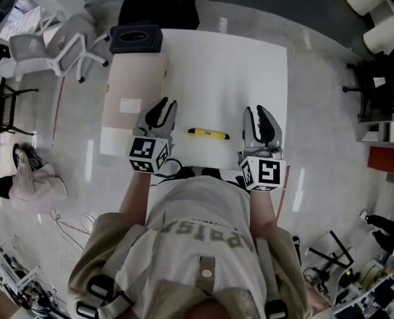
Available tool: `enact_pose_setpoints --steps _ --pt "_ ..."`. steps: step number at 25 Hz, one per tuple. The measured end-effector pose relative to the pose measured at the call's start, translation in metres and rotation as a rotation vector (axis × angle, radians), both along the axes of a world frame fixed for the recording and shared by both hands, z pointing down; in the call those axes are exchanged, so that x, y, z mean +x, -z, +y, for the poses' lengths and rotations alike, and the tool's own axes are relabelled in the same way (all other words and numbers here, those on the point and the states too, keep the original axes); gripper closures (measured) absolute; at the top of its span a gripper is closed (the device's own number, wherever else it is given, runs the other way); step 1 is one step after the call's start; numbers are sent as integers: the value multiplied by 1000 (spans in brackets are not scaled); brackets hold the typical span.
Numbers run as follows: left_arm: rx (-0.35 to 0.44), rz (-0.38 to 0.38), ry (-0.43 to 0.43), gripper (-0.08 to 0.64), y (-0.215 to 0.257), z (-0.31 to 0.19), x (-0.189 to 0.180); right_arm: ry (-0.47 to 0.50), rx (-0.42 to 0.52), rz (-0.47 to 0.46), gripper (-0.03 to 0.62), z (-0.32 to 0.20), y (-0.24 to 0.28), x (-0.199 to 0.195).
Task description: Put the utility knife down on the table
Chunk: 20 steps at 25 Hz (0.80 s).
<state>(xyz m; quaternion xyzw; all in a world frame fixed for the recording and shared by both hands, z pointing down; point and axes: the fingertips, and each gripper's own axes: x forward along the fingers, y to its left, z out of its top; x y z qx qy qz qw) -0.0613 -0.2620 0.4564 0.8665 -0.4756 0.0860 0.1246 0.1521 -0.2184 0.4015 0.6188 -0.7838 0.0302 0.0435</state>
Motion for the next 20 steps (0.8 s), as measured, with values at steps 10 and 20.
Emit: enact_pose_setpoints --steps 10,20 --pt "273 5 110 546 81 5 -24 -107 138 70 555 18 43 6" --pt "431 35 117 548 125 18 -27 -121 211 91 591 33 61 5"
